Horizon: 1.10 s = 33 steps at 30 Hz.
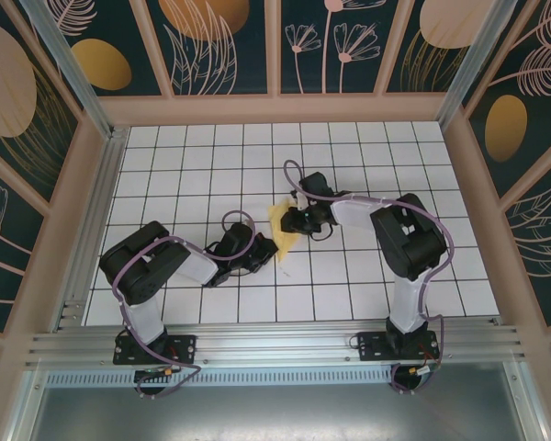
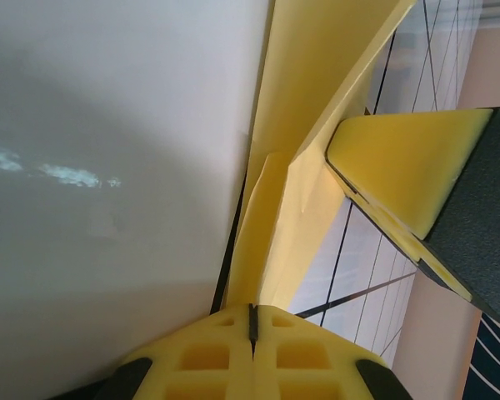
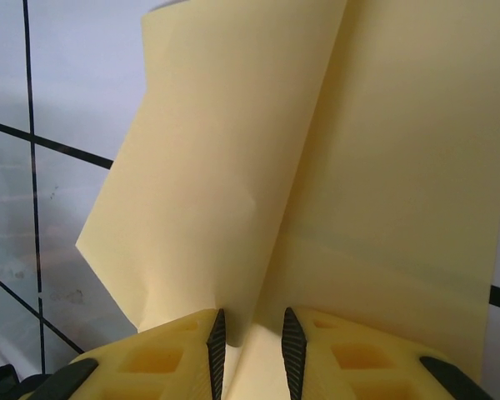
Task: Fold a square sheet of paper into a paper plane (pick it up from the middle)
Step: Fourth fold the wing at the center of the table.
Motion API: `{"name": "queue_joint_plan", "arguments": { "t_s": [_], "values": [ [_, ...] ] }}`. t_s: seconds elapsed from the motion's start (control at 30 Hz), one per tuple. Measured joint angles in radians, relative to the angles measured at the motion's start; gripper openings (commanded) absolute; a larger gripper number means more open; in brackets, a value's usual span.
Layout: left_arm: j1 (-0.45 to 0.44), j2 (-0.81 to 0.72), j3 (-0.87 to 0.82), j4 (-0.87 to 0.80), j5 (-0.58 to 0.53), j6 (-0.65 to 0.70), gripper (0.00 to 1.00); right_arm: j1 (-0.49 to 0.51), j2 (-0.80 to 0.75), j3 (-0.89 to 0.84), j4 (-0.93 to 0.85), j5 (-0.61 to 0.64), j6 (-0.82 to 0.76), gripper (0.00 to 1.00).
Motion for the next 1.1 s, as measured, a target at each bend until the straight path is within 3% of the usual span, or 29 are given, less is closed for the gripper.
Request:
{"name": "queue_joint_plan", "arguments": {
  "t_s": [0.3, 0.63, 0.83, 1.1],
  "values": [
    [0.003, 0.000, -0.001, 0.000, 0.001, -0.004, 0.00, 0.043, 0.023, 0.054, -0.058, 0.100, -0.017, 0.30],
    [0.053, -0.073, -0.042, -0.024, 0.007, 0.000, 0.22, 0.081, 0.039, 0.090, -0.091, 0.190, -0.019, 0.35],
    [0.090, -0.154, -0.043, -0.079, 0.005, 0.031, 0.24, 0.086, 0.043, 0.095, -0.091, 0.204, -0.019, 0.33],
    [0.139, -0.123, 0.048, -0.185, 0.005, 0.142, 0.27, 0.088, 0.043, 0.093, -0.089, 0.207, -0.023, 0.35]
  ]
}}
